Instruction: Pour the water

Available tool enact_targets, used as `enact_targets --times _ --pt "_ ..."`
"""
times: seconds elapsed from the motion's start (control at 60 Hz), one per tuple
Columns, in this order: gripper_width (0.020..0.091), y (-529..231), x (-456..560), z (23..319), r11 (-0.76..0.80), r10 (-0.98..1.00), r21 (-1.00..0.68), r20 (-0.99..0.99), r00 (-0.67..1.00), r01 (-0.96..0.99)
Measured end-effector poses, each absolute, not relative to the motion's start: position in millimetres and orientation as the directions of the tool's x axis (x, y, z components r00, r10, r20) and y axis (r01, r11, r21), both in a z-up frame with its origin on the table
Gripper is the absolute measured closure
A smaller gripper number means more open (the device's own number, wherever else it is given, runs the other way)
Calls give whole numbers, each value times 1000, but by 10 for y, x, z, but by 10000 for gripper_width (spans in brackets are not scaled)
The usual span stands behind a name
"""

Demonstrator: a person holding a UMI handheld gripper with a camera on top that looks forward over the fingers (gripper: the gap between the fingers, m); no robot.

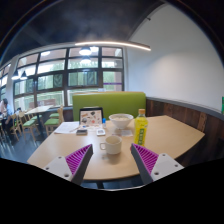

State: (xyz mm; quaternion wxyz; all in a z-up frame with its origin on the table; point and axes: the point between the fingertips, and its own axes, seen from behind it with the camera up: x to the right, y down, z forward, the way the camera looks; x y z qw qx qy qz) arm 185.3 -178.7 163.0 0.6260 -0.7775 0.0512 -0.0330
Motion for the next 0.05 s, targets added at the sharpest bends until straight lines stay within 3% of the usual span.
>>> enact_targets --times 0.05 --pt "264 -1924 1665 1639 -211 -89 -977 -15 996 -34"
